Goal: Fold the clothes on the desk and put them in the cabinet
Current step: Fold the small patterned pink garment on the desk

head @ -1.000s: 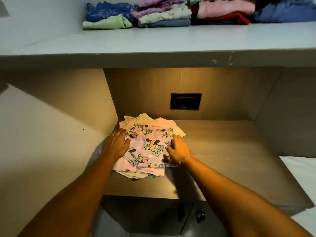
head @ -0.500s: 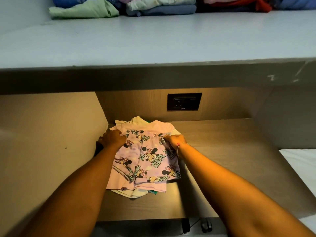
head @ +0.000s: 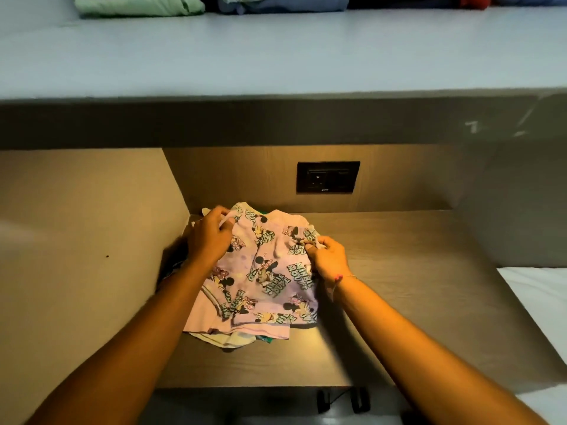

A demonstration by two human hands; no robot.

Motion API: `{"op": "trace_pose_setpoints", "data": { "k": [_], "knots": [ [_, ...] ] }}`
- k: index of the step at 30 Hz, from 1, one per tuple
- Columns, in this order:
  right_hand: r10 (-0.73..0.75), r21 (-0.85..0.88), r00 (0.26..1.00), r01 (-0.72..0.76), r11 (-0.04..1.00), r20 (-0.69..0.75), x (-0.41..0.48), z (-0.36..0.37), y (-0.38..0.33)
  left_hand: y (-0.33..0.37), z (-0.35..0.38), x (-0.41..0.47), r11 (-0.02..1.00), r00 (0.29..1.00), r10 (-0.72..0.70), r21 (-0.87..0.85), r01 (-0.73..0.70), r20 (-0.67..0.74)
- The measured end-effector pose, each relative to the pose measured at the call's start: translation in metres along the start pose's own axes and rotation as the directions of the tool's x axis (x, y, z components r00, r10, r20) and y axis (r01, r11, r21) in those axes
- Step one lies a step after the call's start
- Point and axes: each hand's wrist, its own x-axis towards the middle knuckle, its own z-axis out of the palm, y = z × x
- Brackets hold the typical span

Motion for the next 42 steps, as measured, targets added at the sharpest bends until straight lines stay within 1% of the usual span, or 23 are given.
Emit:
{"op": "trace_pose_setpoints", "data": {
  "k": [3, 6, 9, 11, 13, 15, 17, 18, 19, 20, 21, 22, 23, 24, 25, 27, 29, 31, 33, 35, 37, 39, 42],
  "knots": [
    [0.103, 0.278, 0.993, -0.116, 0.954, 0.061, -0.027, -0.03, -0.009, 0.056, 0.003, 0.008, 0.989, 0.988, 0.144, 0.026, -0.145, 0.063],
    [0.166, 0.466, 0.986, -0.157, 0.871, 0.022, -0.041, -0.072, -0.012, 0.132, 0.026, 0.019, 0.95, 0.94, 0.306, 0.021, -0.312, 0.148],
    [0.25, 0.613, 0.958, -0.116, 0.781, -0.139, -0.05, -0.119, 0.003, 0.202, 0.069, 0.012, 0.857, 0.835, 0.486, 0.047, -0.513, 0.256],
    [0.313, 0.596, 0.923, -0.125, 0.793, -0.223, -0.061, -0.153, 0.021, 0.241, 0.103, -0.008, 0.78, 0.734, 0.553, 0.065, -0.622, 0.394],
    [0.369, 0.506, 0.891, -0.199, 0.84, -0.263, -0.072, -0.185, 0.036, 0.259, 0.132, -0.04, 0.7, 0.626, 0.557, 0.096, -0.707, 0.546],
    [0.392, 0.356, 0.879, -0.286, 0.889, -0.271, -0.084, -0.217, 0.045, 0.254, 0.151, -0.076, 0.67, 0.546, 0.535, 0.07, -0.739, 0.645],
    [0.358, 0.179, 0.903, -0.322, 0.93, -0.236, -0.094, -0.245, 0.051, 0.223, 0.154, -0.112, 0.645, 0.471, 0.523, 0.032, -0.764, 0.711],
    [0.3, 0.093, 0.923, -0.286, 0.954, -0.24, -0.1, -0.257, 0.053, 0.203, 0.151, -0.128, 0.629, 0.433, 0.518, 0.015, -0.777, 0.737],
    [0.177, -0.03, 0.945, -0.193, 0.981, -0.276, -0.103, -0.268, 0.058, 0.181, 0.145, -0.141, 0.629, 0.404, 0.511, -0.009, -0.778, 0.759],
    [-0.015, -0.243, 0.953, -0.062, 0.968, -0.304, -0.105, -0.279, 0.062, 0.16, 0.137, -0.152, 0.645, 0.383, 0.5, -0.039, -0.763, 0.777],
    [-0.233, -0.51, 0.934, 0.066, 0.858, -0.271, -0.105, -0.29, 0.066, 0.141, 0.13, -0.161, 0.667, 0.368, 0.492, -0.07, -0.742, 0.789],
    [-0.408, -0.734, 0.899, 0.171, 0.658, -0.156, -0.102, -0.299, 0.068, 0.126, 0.125, -0.168, 0.681, 0.363, 0.496, -0.094, -0.726, 0.789],
    [-0.494, -0.86, 0.87, 0.251, 0.444, -0.002, -0.098, -0.306, 0.069, 0.117, 0.122, -0.174, 0.691, 0.368, 0.505, -0.11, -0.714, 0.78],
    [-0.487, -0.914, 0.865, 0.288, 0.286, 0.12, -0.092, -0.311, 0.068, 0.113, 0.121, -0.179, 0.699, 0.386, 0.52, -0.12, -0.705, 0.762],
    [-0.446, -0.933, 0.873, 0.307, 0.189, 0.197, -0.086, -0.312, 0.067, 0.113, 0.121, -0.184, 0.711, 0.416, 0.534, -0.125, -0.692, 0.736],
    [-0.398, -0.939, 0.886, 0.315, 0.14, 0.238, -0.078, -0.31, 0.067, 0.119, 0.121, -0.192, 0.74, 0.49, 0.552, -0.125, -0.661, 0.675],
    [-0.422, -0.929, 0.876, 0.328, 0.171, 0.232, -0.076, -0.305, 0.069, 0.124, 0.12, -0.201, 0.773, 0.559, 0.544, -0.113, -0.625, 0.626],
    [-0.48, -0.899, 0.848, 0.37, 0.233, 0.224, -0.083, -0.302, 0.073, 0.127, 0.114, -0.209, 0.856, 0.659, 0.481, -0.146, -0.497, 0.579],
    [-0.528, -0.829, 0.829, 0.419, 0.37, 0.183, -0.098, -0.302, 0.076, 0.13, 0.098, -0.212, 0.925, 0.755, 0.374, -0.274, -0.264, 0.538],
    [-0.518, -0.726, 0.848, 0.427, 0.539, 0.114, -0.116, -0.303, 0.073, 0.136, 0.082, -0.207, 0.909, 0.798, 0.323, -0.403, -0.111, 0.509],
    [-0.472, -0.613, 0.88, 0.402, 0.68, 0.054, -0.123, -0.302, 0.063, 0.149, 0.075, -0.192, 0.886, 0.822, 0.302, -0.46, -0.055, 0.483],
    [-0.401, -0.536, 0.916, 0.337, 0.774, -0.004, -0.118, -0.299, 0.049, 0.168, 0.081, -0.167, 0.897, 0.824, 0.266, -0.441, -0.022, 0.5],
    [-0.349, -0.599, 0.93, 0.216, 0.771, -0.115, -0.093, -0.296, 0.033, 0.198, 0.109, -0.126, 0.948, 0.774, 0.203, -0.319, -0.001, 0.6]
  ]
}}
